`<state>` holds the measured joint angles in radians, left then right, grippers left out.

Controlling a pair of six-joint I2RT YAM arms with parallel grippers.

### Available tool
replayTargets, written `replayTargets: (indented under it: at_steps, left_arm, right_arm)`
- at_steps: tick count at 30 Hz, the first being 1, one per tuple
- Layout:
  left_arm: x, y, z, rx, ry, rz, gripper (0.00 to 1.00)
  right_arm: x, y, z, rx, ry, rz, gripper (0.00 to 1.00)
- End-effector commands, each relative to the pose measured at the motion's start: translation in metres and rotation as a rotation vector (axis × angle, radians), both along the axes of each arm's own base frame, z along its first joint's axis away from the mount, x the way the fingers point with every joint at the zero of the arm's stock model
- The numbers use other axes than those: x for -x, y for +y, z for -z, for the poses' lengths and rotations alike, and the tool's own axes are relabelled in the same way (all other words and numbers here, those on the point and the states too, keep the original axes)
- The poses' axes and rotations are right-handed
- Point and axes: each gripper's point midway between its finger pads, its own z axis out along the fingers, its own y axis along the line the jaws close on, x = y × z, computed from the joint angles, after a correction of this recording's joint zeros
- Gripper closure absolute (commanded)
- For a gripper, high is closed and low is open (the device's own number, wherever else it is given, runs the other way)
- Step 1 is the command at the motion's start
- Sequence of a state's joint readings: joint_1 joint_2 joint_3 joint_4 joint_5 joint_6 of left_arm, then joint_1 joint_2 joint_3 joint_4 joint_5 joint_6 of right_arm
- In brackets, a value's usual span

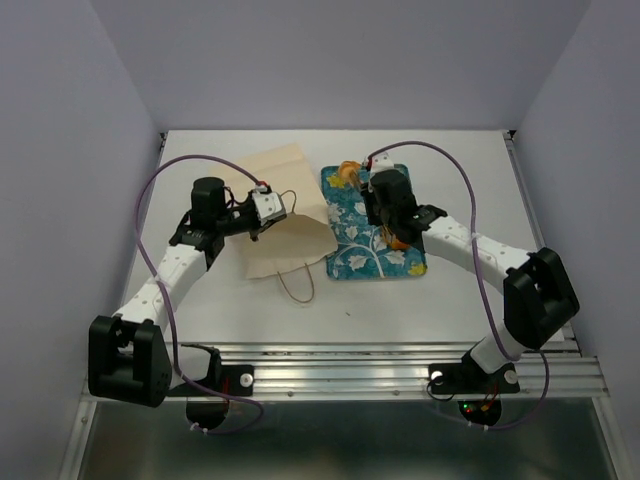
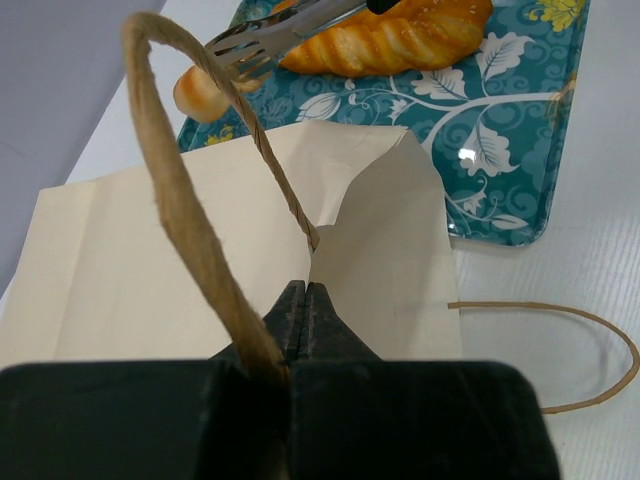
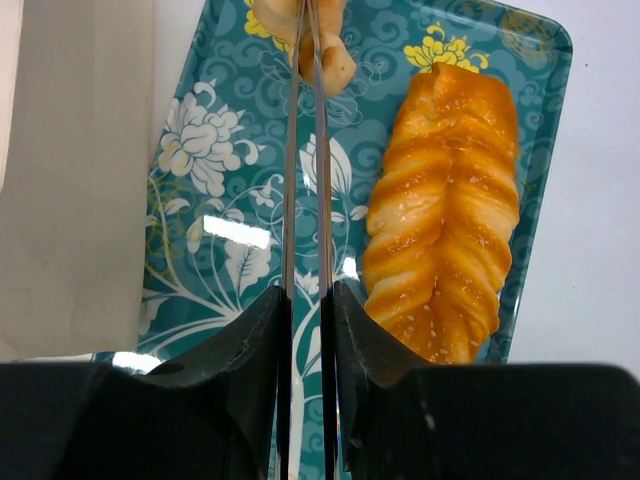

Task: Take the fake bread out of the paper bag
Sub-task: Place the fake bread at the center of the board.

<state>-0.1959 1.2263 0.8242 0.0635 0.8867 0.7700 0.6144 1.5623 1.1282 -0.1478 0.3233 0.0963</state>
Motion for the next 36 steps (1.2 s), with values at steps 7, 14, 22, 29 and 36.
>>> replayTargets:
  at_steps: [7, 14, 22, 29, 36]
  left_arm:
    - [0.002, -0.002, -0.019, 0.038, -0.049, 0.017, 1.0]
    - [0.005, -0.002, -0.019, 0.043, -0.048, 0.023, 1.0]
    - [0.004, -0.003, -0.02, 0.045, -0.044, 0.022, 1.0]
    - [0.003, -0.003, -0.025, 0.06, -0.048, 0.014, 1.0]
    - [-0.008, -0.001, -0.036, 0.114, -0.027, -0.06, 1.0]
  right_arm:
    - [-0.022, 0.003, 0.022, 0.013, -0.035, 0.028, 0.9]
    - [0.0, 0.008, 0.026, -0.061, 0.02, -0.013, 0.62]
    - [0.014, 0.008, 0.014, -0.106, 0.041, -0.023, 0.47]
    - [0.027, -0.003, -0.021, -0.162, -0.021, -0.006, 0.48]
    - [0.076, -0.016, -0.082, -0.279, -0.13, -0.114, 0.5]
